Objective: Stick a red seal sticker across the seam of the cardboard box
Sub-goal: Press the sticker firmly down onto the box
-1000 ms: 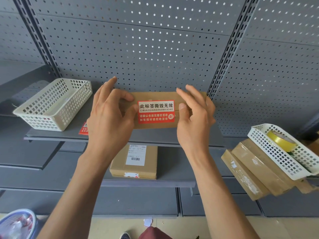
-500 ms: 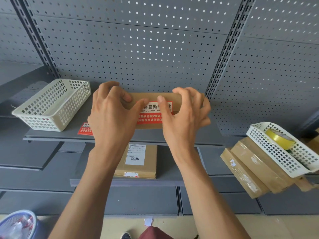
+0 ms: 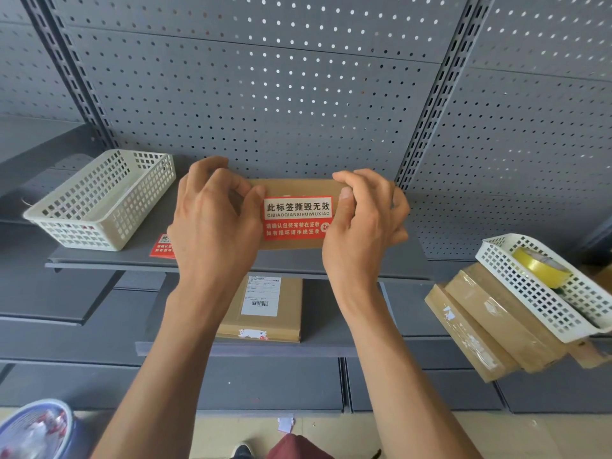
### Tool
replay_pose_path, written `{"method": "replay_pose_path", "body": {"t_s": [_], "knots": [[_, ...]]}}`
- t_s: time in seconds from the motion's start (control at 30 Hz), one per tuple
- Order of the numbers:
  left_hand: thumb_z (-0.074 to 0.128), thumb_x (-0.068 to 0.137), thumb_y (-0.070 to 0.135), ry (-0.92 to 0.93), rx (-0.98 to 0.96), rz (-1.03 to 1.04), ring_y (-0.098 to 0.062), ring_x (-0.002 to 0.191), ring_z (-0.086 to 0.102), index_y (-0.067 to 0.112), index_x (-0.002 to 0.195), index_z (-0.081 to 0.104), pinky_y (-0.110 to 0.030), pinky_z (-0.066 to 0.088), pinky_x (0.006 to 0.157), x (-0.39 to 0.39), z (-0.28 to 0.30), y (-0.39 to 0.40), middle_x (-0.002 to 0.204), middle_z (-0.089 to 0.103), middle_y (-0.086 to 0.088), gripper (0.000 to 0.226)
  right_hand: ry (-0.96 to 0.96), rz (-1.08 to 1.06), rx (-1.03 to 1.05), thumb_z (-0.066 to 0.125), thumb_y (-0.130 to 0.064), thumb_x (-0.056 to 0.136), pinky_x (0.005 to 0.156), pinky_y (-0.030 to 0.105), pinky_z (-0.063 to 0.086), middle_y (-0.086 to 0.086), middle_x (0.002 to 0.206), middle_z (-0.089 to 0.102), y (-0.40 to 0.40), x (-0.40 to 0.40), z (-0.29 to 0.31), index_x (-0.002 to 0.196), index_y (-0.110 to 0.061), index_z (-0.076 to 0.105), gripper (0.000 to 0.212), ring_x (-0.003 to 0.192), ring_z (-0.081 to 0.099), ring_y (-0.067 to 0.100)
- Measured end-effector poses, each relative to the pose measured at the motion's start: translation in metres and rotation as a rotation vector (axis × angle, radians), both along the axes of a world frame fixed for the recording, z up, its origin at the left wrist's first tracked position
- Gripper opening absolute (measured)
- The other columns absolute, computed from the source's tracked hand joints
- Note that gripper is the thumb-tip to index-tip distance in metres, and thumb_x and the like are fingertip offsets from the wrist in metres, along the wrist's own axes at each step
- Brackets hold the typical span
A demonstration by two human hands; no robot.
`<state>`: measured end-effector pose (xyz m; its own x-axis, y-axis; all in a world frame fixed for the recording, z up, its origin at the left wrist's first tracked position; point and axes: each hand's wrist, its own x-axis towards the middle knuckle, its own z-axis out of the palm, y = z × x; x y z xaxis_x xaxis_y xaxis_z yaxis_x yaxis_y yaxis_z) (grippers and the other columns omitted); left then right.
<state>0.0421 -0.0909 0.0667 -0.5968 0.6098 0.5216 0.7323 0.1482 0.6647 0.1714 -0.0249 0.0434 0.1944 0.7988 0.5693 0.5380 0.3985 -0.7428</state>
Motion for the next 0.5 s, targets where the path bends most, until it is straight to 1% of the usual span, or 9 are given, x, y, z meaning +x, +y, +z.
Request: {"method": "replay_pose_path", "body": {"t_s": [0.03,0.07,0.13,0.2,0.27,0.4,0.5], "knots": [[0.065,0.092,0.042,0.001,0.003,0.006,-0.022,0.124,0.057,0.024,0.083,0.063,-0.035,0.039,0.076,0.001,0.000,0.000,0.140,0.055,0.011,0.020,0.006,0.004,-0.003,0.053,-0.035,0.099,0.096,0.049,0.032,-0.015,0.129,0.058,-0.001,0.000,0.001,0.109,-0.036,0.067,0.018,0.136,0.037,0.024],[0.065,0.091,0.046,0.005,0.008,0.014,-0.021,0.124,0.056,0.023,0.083,0.062,-0.034,0.039,0.076,0.003,0.000,0.001,0.138,0.056,0.011,0.024,-0.001,0.016,-0.009,0.056,-0.045,0.095,0.096,0.049,0.032,-0.015,0.130,0.057,-0.002,-0.001,0.002,0.110,-0.035,0.066,0.020,0.137,0.036,0.024],[0.067,0.085,0.060,0.023,0.006,0.029,-0.019,0.124,0.054,0.022,0.084,0.060,-0.032,0.037,0.075,0.008,0.002,0.003,0.132,0.057,0.010,0.039,-0.042,0.031,-0.024,0.062,-0.062,0.085,0.095,0.048,0.032,-0.015,0.131,0.055,-0.004,-0.003,0.002,0.113,-0.035,0.063,0.039,0.138,0.034,0.024],[0.069,0.078,0.070,0.059,-0.015,0.036,-0.020,0.123,0.051,0.020,0.086,0.057,-0.033,0.037,0.072,0.011,0.003,0.004,0.124,0.057,0.009,0.052,-0.074,0.017,-0.032,0.066,-0.068,0.079,0.097,0.052,0.034,-0.014,0.132,0.053,-0.003,-0.004,0.003,0.115,-0.035,0.061,0.049,0.139,0.034,0.025],[0.072,0.077,0.067,0.081,-0.022,0.031,-0.022,0.122,0.051,0.019,0.088,0.056,-0.035,0.037,0.069,0.011,0.001,0.005,0.122,0.056,0.006,0.051,-0.078,0.027,-0.031,0.066,-0.066,0.080,0.095,0.055,0.036,-0.013,0.131,0.053,-0.001,-0.003,0.002,0.115,-0.035,0.061,0.048,0.138,0.034,0.025],[0.073,0.084,0.054,0.060,-0.019,0.006,-0.023,0.132,0.047,0.021,0.091,0.057,-0.034,0.036,0.073,0.006,-0.002,0.003,0.137,0.052,0.002,0.038,-0.042,0.055,-0.014,0.063,-0.051,0.090,0.093,0.050,0.035,-0.012,0.132,0.054,-0.002,0.000,0.000,0.114,-0.034,0.065,0.030,0.136,0.035,0.024],[0.071,0.088,0.049,0.034,-0.032,-0.001,-0.022,0.137,0.044,0.021,0.092,0.061,-0.035,0.036,0.075,0.005,-0.001,0.001,0.143,0.049,0.004,0.030,-0.012,0.055,-0.021,0.061,-0.041,0.094,0.095,0.051,0.034,-0.013,0.132,0.056,0.001,0.003,0.000,0.112,-0.036,0.069,0.020,0.136,0.036,0.025]]}}
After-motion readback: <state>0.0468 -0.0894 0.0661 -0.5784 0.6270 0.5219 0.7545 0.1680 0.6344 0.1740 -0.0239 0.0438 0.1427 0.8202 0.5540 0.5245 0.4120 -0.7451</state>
